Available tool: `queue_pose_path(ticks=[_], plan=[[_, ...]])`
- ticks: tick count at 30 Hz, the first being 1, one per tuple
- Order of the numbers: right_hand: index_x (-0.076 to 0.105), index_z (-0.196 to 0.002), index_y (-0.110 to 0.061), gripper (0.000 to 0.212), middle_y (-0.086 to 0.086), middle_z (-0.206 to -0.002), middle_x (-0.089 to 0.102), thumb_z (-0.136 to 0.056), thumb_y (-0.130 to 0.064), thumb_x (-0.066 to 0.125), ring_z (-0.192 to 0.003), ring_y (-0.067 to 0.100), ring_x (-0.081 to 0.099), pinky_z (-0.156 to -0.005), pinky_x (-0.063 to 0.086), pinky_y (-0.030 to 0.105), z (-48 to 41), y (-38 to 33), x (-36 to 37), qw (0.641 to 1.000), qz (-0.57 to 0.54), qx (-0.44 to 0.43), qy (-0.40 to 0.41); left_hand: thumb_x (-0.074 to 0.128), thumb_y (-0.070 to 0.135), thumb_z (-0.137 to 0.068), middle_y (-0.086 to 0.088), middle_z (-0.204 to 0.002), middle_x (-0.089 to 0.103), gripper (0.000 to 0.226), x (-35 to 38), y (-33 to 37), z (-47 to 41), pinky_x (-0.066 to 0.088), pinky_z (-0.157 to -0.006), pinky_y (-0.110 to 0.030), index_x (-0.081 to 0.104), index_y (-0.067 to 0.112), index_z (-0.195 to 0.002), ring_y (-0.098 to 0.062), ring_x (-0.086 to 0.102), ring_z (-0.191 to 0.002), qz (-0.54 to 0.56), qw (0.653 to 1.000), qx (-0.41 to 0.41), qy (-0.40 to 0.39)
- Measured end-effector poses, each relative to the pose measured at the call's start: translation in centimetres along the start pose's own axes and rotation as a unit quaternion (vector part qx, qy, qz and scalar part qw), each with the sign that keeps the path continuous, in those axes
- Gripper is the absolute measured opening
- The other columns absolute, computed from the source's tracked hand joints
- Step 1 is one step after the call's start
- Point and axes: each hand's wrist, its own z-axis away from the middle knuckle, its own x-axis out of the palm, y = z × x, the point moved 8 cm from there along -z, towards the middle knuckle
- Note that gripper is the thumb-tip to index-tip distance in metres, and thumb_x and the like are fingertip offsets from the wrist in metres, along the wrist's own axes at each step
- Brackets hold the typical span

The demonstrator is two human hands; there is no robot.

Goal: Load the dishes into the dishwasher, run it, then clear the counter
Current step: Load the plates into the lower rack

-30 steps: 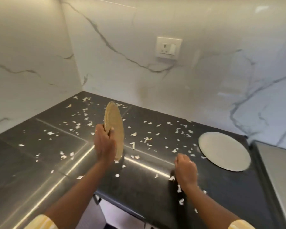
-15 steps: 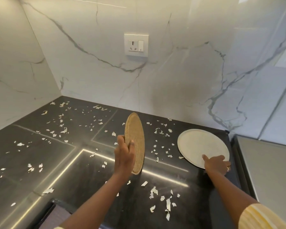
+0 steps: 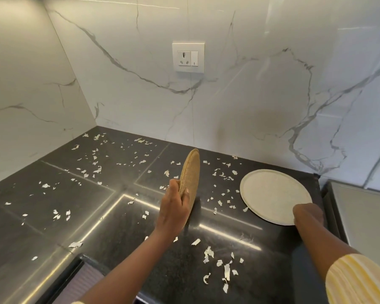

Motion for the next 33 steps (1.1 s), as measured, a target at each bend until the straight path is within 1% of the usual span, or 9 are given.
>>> queue_pose_path(ticks=[6,11,15,18,21,23,26,29,33], plan=[[0.054,-0.115,0.012,0.033,0.028,-0.113,0.057,-0.091,-0.012,0.055,-0.11,0.038,0.052,-0.094,0.04,0.043,0.0,0.8,-0.6,1.0,0.022,0.013,-0.002,0.05,0.012,-0.093,0.011,-0.062,0.034,0.019,0.4,0.7,0.6,0.036,-0.05,-0.011,0.033,0.015,-0.086,-0.005,0.034,-0.049,-0.015,0.999,0.037,-0.002],[0.049,-0.119,0.006,0.047,0.024,-0.102,0.058,-0.088,-0.028,0.061,-0.082,0.036,0.061,-0.067,0.053,0.041,-1.2,1.4,-1.2,0.995,-0.071,-0.004,-0.068,0.048,0.015,-0.095,0.008,-0.062,0.039,0.017,0.8,0.1,0.2,0.036,-0.047,-0.014,0.033,0.017,-0.087,-0.005,0.038,-0.049,-0.009,0.999,0.03,-0.001],[0.038,-0.133,-0.008,0.049,0.019,-0.133,0.042,-0.088,-0.006,0.056,-0.117,0.039,0.047,-0.088,0.051,0.05,-0.9,0.7,-0.2,0.924,-0.318,0.074,-0.199,0.048,0.017,-0.095,0.01,-0.063,0.041,0.016,0.9,0.0,-0.2,0.039,-0.049,-0.011,0.033,0.018,-0.089,-0.004,0.04,-0.049,-0.009,0.999,0.037,0.006],[0.038,-0.133,-0.009,0.055,0.017,-0.136,0.04,-0.083,0.01,0.048,-0.123,0.039,0.042,-0.095,0.046,0.052,-0.1,-0.8,-0.1,0.876,-0.393,0.079,-0.269,0.05,0.015,-0.094,0.011,-0.061,0.04,0.018,0.9,-0.1,-0.2,0.04,-0.05,-0.01,0.033,0.019,-0.089,-0.003,0.039,-0.047,-0.01,0.999,0.038,0.018],[0.037,-0.134,-0.004,0.055,0.02,-0.134,0.042,-0.083,0.016,0.044,-0.124,0.039,0.042,-0.096,0.044,0.052,1.5,-3.5,-0.9,0.852,-0.429,0.015,-0.298,0.052,0.012,-0.093,0.011,-0.061,0.039,0.021,0.7,0.1,0.0,0.04,-0.045,-0.013,0.033,0.019,-0.088,-0.003,0.039,-0.047,-0.002,0.999,0.042,0.027],[0.042,-0.128,0.0,0.048,0.021,-0.131,0.046,-0.083,0.016,0.045,-0.119,0.039,0.046,-0.09,0.047,0.05,2.7,-5.4,-2.1,0.863,-0.419,-0.066,-0.275,0.051,0.013,-0.094,0.012,-0.063,0.04,0.021,0.4,0.4,0.0,0.033,-0.037,-0.017,0.032,0.019,-0.088,-0.003,0.041,-0.049,0.0,0.999,0.043,0.026],[0.052,-0.101,-0.003,0.023,0.02,-0.11,0.056,-0.08,0.006,0.057,-0.101,0.037,0.055,-0.08,0.053,0.05,4.7,-6.2,-5.5,0.914,-0.329,-0.21,-0.11,0.049,0.015,-0.095,0.01,-0.065,0.042,0.018,-0.4,1.0,0.1,0.035,-0.043,-0.022,0.033,0.018,-0.088,-0.004,0.044,-0.053,0.033,0.998,0.036,0.03],[0.048,-0.086,-0.008,0.014,0.015,-0.091,0.058,-0.08,-0.003,0.061,-0.083,0.028,0.054,-0.068,0.051,0.038,8.2,-5.9,-8.1,0.907,-0.281,-0.313,0.004,0.048,0.014,-0.095,0.011,-0.068,0.043,0.015,-2.2,1.7,0.7,0.037,-0.047,-0.022,0.034,0.014,-0.09,-0.002,0.044,-0.058,0.078,0.995,0.02,0.057],[0.05,-0.088,-0.006,0.013,0.013,-0.088,0.055,-0.08,-0.004,0.06,-0.081,0.024,0.05,-0.066,0.036,0.029,12.9,-3.3,-9.1,0.898,-0.261,-0.347,0.07,0.049,0.013,-0.095,0.008,-0.071,0.043,0.014,-5.3,2.1,2.4,0.035,-0.048,-0.019,0.035,0.012,-0.092,0.0,0.043,-0.061,0.116,0.99,0.016,0.076]])
